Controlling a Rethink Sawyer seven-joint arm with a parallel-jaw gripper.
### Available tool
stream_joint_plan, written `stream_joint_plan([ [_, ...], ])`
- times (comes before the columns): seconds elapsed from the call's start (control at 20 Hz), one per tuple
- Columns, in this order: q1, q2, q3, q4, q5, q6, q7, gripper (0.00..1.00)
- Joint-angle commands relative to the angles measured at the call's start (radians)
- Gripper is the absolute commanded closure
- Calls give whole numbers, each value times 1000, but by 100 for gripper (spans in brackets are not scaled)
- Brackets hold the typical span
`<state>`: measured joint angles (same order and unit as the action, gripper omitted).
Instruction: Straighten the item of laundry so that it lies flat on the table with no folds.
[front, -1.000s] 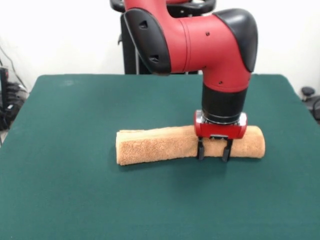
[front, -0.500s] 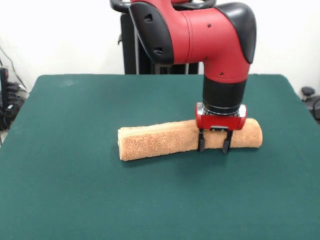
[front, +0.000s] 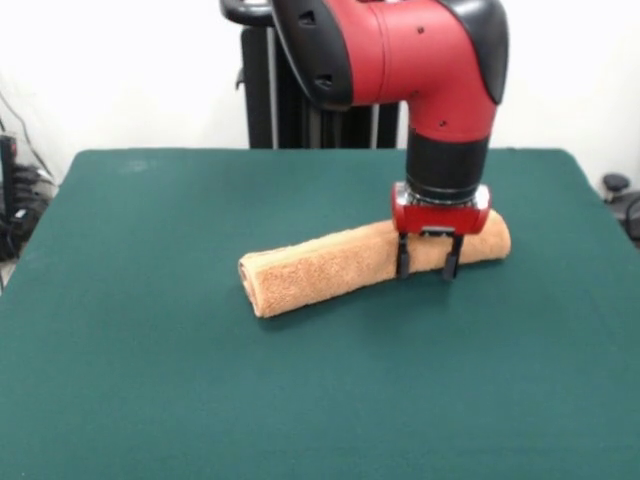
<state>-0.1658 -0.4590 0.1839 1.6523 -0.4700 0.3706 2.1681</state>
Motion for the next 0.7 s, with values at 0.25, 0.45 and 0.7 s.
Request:
stream_joint_plan([
  [0.25,22,-45,-3,251,43,-53,152,0],
  [0.45,-5,-84,9,285,52,-43,135,0],
  [0.7,-14,-98,6,287,59,-35,126,0],
])
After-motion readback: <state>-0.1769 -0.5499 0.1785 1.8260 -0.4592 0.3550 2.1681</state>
